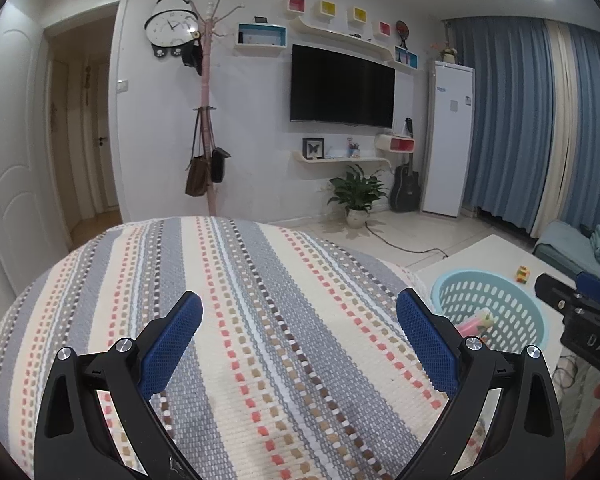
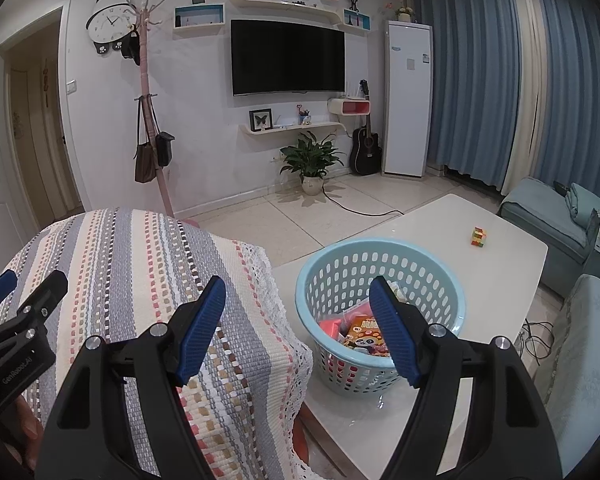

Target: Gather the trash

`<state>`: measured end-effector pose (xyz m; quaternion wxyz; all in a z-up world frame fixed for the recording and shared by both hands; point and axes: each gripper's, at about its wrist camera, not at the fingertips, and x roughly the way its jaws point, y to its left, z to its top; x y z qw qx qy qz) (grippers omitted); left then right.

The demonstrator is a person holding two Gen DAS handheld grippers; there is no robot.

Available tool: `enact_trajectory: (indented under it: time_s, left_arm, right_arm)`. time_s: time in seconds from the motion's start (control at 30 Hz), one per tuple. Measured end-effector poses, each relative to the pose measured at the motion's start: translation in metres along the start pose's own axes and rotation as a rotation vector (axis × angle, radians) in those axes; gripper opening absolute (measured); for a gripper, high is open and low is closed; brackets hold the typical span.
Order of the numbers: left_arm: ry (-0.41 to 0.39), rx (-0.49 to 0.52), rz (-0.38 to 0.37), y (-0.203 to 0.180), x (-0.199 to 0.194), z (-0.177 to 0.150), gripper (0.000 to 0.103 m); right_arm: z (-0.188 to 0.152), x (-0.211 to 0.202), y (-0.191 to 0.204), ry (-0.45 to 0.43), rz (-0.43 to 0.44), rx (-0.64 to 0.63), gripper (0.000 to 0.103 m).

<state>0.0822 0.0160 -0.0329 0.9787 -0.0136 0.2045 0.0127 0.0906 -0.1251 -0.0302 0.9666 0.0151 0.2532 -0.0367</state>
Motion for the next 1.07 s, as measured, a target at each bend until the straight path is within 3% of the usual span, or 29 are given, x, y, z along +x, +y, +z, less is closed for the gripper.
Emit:
enact_trajectory:
  time_s: [0.77,1.07]
  left_arm:
    - [-0.028,0.021,0.017,-0.007,-0.009,0.007,0.093]
    - [-0.008,0.023,-0.024,-0.008,-0.02,0.012,0.096]
  right_arm:
    - [0.002,-0.016,-0.002,-0.028,-0.003,0.002,0.07]
    - [0.011,-0.032,0.002,-0.064,-0.002,-0.009,0.07]
